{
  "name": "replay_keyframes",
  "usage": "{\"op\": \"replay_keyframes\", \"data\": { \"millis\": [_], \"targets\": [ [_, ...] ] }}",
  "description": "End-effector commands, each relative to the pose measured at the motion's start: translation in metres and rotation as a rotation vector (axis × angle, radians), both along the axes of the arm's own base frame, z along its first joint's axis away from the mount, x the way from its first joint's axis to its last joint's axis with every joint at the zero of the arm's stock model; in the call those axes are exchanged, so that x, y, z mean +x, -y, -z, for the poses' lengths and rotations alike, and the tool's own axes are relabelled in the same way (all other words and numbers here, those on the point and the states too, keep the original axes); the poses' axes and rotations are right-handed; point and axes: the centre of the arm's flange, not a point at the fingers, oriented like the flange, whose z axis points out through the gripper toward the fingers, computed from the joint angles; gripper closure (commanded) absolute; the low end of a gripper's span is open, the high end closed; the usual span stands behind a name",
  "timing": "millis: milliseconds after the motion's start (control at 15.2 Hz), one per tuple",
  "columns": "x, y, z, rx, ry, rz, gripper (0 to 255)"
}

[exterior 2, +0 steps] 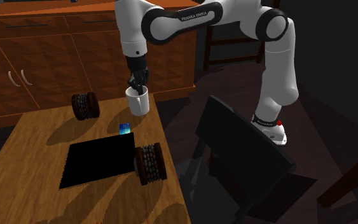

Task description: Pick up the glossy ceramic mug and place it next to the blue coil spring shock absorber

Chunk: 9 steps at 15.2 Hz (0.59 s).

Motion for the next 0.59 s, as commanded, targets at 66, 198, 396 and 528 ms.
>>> {"op": "replay_keyframes", "data": {
  "millis": [66, 198, 396, 528],
  "targets": [
    [-0.021, -0.032, -0.002, 0.000, 0.001, 0.001, 255],
    [-0.035, -0.055, -0.003, 0.000, 0.001, 0.001, 255],
    [-0.056, -0.088, -0.003, 0.000, 0.001, 0.001, 255],
    [-0.070, -0.111, -0.003, 0.000, 0.001, 0.001, 255]
  ]
}}
